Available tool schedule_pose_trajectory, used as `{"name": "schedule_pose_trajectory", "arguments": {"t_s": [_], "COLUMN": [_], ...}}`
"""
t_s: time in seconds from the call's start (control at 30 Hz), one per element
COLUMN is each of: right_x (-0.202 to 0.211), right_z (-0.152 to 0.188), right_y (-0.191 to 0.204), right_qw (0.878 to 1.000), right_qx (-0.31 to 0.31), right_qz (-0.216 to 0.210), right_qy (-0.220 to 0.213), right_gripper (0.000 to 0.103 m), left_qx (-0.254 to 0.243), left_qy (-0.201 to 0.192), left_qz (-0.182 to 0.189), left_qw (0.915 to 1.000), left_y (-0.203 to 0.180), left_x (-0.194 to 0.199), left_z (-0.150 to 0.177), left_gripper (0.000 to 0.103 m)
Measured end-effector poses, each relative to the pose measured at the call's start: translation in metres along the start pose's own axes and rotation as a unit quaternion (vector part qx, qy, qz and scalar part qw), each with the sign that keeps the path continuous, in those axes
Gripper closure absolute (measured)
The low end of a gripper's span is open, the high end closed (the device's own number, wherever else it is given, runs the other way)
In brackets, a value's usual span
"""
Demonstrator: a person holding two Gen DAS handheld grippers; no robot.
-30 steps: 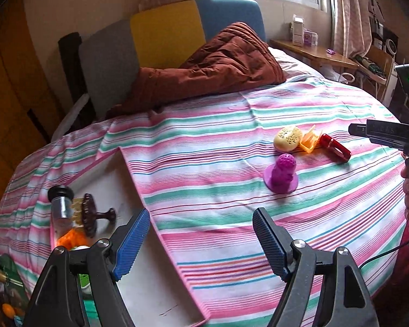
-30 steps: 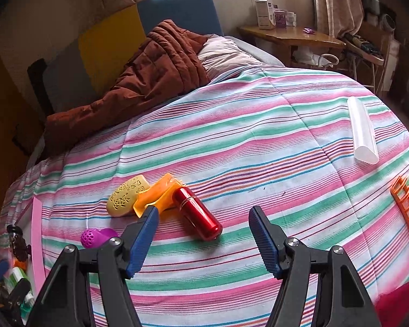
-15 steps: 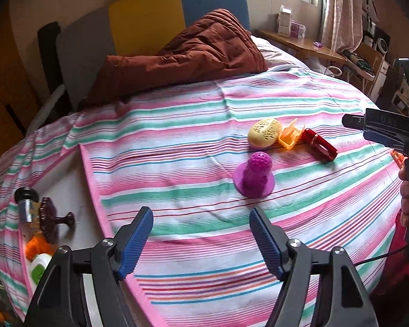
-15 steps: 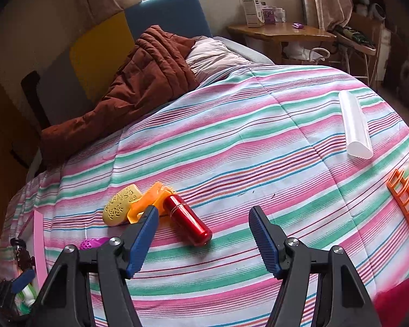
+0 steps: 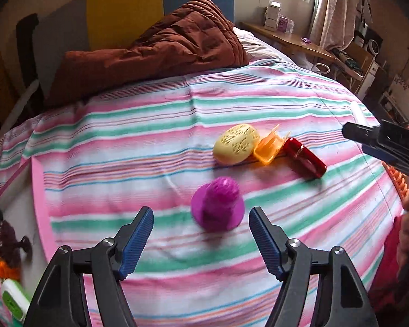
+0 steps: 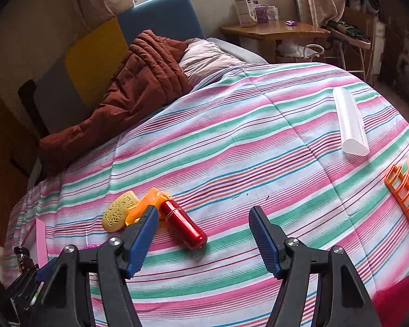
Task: Organize rigid objects
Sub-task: 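Move the left gripper toward the purple suction cup while the right gripper moves toward the red lipstick, then close the left gripper on the purple suction cup while the right gripper closes on the red lipstick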
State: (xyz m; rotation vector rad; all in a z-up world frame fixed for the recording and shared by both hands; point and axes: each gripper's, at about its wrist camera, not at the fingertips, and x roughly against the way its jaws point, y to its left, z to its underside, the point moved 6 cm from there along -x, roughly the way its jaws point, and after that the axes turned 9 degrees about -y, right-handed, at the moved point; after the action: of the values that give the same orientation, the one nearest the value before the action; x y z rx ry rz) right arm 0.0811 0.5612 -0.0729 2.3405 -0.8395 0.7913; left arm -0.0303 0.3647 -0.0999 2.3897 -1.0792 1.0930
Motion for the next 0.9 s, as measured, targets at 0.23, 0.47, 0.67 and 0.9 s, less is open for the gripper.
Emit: {"name": "schedule_pose_trajectory", "arguments": {"t_s": [0.23,0.47,0.67,0.9], "right_x": [-0.002,-0.011,-0.026,-0.039], "right_z": [-0.001,0.001,0.014,0.033], "right_y": [-0.003,-0.011,0.003,0.029], "right_qw": [1.0,1.0,0.999,0.992], "right_qx": [-0.003,-0.008,0.028,0.102], "right_qz": [0.001,0.009,-0.011,-0.028], "right_qy": [0.002,0.011,0.036,0.063], "right_gripper": [0.034,0.034,0.035,0.043], "left_qx": [-0.021,0.003,0.008,0.015], "left_qy": [0.006,0.005,-0.003,-0.011], "left_qz": [-0.021,-0.002,0.002,0.007], "left_qw": [0.9995,1.0,1.0,0.9998], "left_y": [-0.014,-0.007,0.001,0.012], "left_x": [-0.037,-0.035,-0.009,0.017], "left_z": [-0.007,0.012,0.027,0.035], "left_gripper": [0.049,0.07,0.07,0.07]}}
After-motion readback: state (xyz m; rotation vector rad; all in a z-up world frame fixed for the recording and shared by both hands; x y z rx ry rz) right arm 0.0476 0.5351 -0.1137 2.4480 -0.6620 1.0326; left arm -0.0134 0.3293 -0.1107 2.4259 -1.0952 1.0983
